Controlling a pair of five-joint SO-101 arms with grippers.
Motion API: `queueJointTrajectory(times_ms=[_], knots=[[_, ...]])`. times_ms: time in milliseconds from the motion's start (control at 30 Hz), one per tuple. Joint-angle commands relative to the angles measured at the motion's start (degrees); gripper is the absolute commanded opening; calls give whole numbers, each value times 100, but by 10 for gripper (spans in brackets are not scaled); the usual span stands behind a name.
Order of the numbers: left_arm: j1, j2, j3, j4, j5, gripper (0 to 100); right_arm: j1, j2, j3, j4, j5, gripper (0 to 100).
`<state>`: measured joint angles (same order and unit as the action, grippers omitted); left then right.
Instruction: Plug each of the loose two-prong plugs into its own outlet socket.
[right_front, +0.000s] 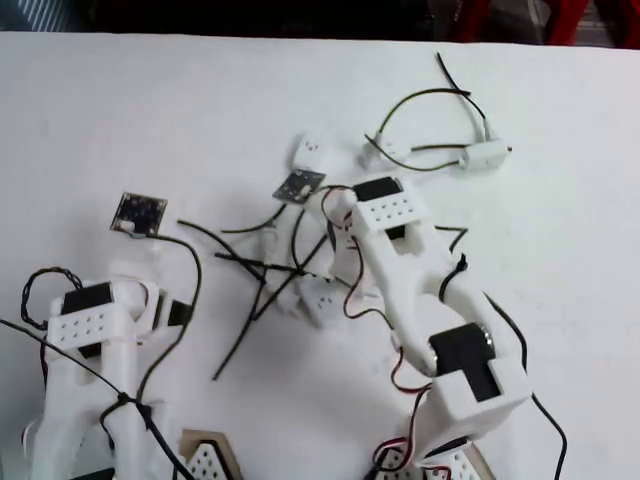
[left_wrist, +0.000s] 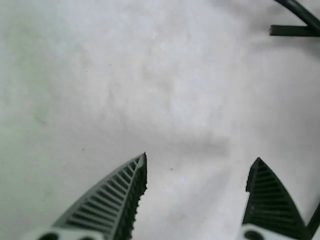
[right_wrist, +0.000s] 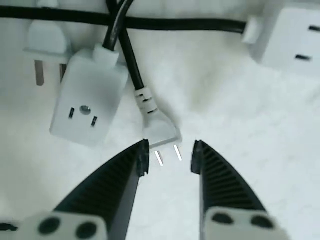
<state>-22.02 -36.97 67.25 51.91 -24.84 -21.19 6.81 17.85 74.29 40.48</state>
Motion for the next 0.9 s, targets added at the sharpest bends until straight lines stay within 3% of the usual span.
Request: queueJointTrajectory(times_ms=[0,167,333,533,667,867], knots=[[-22,-207,-62,-79,-18,313,-154,-400,-105,259,44,170],[-22,-207,-62,-79,-26,313,-488,-356,-62,479,0,158],[-22,-207,-62,-79,-26,313,-611,-365,624,-251,35,157],[-22,-207,-62,-79,-26,313,-409,-356,1477,-1323,79,156],[-22,-207,-62,-79,-26,313,-180,-356,1556,-1376,536,156],[-22,-207,-62,-79,-18,313,22,-22,1530,-1429,563,127]])
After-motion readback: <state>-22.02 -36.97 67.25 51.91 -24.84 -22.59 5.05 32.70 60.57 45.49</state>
